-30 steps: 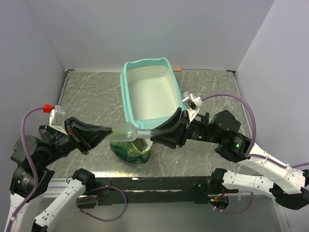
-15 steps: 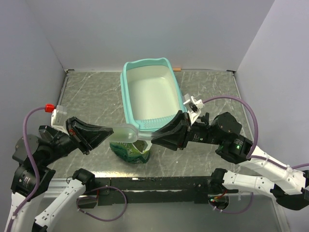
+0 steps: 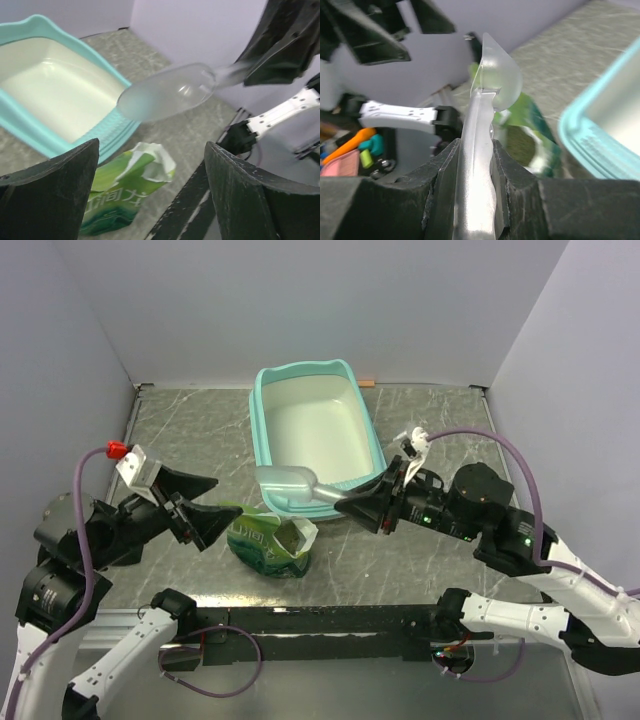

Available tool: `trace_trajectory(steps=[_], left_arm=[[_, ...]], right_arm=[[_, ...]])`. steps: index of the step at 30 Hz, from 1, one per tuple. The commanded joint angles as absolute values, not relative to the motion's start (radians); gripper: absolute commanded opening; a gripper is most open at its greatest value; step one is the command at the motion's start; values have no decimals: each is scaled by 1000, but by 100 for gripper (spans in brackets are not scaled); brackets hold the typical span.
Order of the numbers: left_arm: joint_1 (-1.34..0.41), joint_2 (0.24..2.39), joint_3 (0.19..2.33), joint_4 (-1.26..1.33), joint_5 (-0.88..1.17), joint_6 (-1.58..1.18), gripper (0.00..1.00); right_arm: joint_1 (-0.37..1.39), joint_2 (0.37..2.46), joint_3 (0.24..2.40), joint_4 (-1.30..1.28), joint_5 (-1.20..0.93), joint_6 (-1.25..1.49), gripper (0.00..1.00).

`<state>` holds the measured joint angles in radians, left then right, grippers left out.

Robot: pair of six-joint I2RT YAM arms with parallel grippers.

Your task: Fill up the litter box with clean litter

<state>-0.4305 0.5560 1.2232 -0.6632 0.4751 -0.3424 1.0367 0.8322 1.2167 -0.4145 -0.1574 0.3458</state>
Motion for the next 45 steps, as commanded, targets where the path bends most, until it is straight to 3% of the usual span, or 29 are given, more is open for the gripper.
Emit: trace_trajectory(steps=[1,9,13,18,29,45], left_arm=[[-428,650,1272,-773,405,-166,90],[-491,765,1365,-897,256,-12,90],[-518,817,1440,-991,323,64,91],[-629,868,1506,-1060,255,75,91],[-735,882,1367,-1135,28,90,86],[-772,896,1206,-1042,20,175,82]], right_arm=[[1017,827,1328,-662,35,296,0],[977,850,1393,-926,55,275,0],[927,830,1367,-965,-39,261,0],[894,789,1306,-960,-129,252,0],[862,785,1393,-1061,-164,252,0],[864,860,1508,-1101,-279,264,0]])
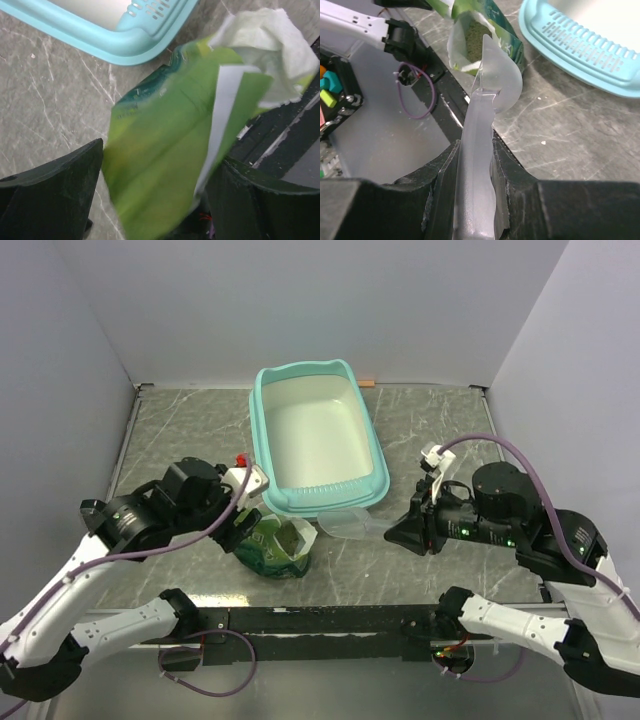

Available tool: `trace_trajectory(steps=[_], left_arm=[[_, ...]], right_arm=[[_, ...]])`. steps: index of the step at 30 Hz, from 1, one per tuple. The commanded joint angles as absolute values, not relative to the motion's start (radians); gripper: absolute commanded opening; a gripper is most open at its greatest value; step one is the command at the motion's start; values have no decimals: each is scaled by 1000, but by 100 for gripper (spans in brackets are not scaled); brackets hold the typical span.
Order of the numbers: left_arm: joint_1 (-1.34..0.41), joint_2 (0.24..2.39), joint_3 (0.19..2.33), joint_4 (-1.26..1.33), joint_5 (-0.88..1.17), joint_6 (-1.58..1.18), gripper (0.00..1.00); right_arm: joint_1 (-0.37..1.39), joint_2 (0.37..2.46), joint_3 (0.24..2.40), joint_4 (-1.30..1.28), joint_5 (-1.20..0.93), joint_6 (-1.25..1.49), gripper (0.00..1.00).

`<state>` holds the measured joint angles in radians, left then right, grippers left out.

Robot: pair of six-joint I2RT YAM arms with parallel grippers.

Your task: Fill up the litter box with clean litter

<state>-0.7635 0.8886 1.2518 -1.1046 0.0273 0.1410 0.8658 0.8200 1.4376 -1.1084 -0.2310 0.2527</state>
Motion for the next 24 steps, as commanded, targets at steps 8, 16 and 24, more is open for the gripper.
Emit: trace_trajectory(steps=[8,16,24], left_arm=[[-776,854,1169,-950,3,233,56],[-790,801,1131,-965,3,180,1],[-886,773,1150,-942,-136,6,1]], right_arm=[[864,930,1526,-1083,-362,285,0],[864,997,1549,-1086,-396,327,0],[864,1117,1631,-1121,-434,383,0]])
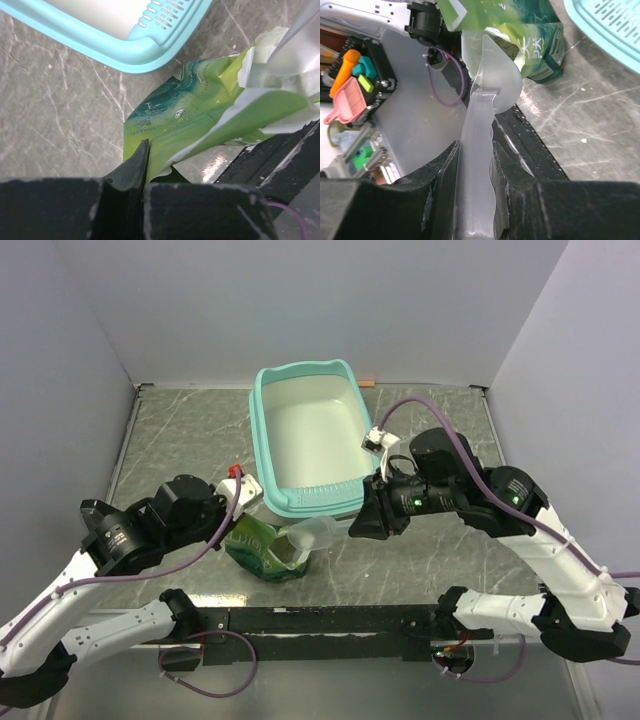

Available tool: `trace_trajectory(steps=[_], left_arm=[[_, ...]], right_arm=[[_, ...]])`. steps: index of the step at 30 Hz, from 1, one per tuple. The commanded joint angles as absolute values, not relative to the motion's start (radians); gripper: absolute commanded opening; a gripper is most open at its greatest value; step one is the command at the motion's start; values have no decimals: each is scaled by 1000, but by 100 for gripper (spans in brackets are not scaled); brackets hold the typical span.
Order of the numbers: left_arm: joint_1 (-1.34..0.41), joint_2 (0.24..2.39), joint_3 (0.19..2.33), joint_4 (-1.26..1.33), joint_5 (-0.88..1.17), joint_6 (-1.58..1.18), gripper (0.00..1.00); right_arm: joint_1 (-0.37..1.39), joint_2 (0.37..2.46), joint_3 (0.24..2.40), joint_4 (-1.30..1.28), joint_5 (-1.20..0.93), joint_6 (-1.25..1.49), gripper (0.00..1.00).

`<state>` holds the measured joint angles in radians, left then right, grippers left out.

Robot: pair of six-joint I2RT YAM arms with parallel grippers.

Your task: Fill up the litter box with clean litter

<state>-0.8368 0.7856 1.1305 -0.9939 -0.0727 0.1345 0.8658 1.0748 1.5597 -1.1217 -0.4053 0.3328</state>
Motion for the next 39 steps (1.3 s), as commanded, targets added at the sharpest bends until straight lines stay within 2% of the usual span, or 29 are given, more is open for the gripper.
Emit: trace_trajectory(steps=[1,10,18,28,39], left_arm=[[-897,776,1158,-939,-149,-27,1],[-934,756,1201,-907,-267,-167,1],[-934,690,1195,-868,-172,-300,1],[-934,635,1141,-802,-130,-338,1],[-934,523,977,-704,-75,-224,1]], right_arm=[[864,1130,1640,-1121,-436,388,0],[911,1203,1625,-1105,-385,448,0],[942,1334,1649,-1095,-302,473,0],[943,1543,1811,-1265,-138,417,0],[945,1643,1806,-1292,-313,370,0]])
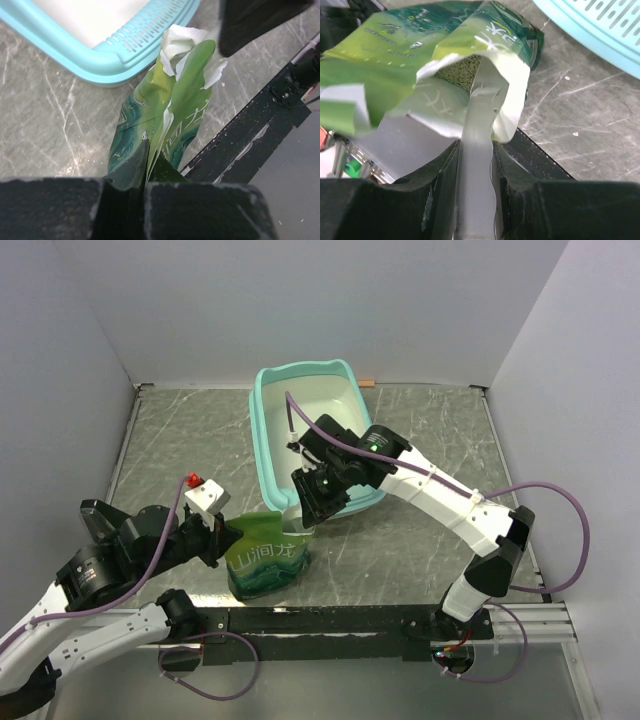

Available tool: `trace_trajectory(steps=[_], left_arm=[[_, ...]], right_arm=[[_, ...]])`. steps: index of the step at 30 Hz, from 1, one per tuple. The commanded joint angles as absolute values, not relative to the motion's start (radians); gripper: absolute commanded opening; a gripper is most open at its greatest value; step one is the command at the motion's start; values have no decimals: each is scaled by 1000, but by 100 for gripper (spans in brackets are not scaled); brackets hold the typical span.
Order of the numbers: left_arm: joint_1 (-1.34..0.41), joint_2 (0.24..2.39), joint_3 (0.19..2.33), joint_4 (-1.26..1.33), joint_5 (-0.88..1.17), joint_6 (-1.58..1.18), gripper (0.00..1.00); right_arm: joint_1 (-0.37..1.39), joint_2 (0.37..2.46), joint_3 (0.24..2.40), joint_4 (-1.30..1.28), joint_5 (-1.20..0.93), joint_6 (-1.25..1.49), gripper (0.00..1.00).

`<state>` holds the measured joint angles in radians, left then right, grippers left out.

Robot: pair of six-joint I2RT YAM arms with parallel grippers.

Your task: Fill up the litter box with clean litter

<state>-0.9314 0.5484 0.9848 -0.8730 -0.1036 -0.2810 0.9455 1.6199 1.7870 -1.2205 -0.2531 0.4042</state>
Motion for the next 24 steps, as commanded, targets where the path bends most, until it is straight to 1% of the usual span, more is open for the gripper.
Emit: trace_trajectory(steps=[1,3,7,11,14,15,19,24], left_arm=[[-934,532,983,-703,-63,-206,1],[-934,572,1008,-716,-46,-154,1],[-934,621,1011,-707,29,-51,1],[-933,589,967,-643,121,26,1],[-933,568,927,-611,126,22,1],[-934,566,916,-606,133,17,1],[-934,581,893,-580,156,8,1],[-939,641,885,-583,129,8,1]], right_arm=[[943,1652,1807,-1296,-325,365,0],[939,1654,1810,-1302,-357,351,0],[907,1641,1741,-1252,-445,334,0],[887,1640,1672,-1187,-512,310,0],[881,1641,1602,-1103,-558,313,0],[873,1640,1545,-1076,-575,316,0],[848,1606,1396,-864,-708,336,0],[830,1559,1200,-645,-843,405,0]])
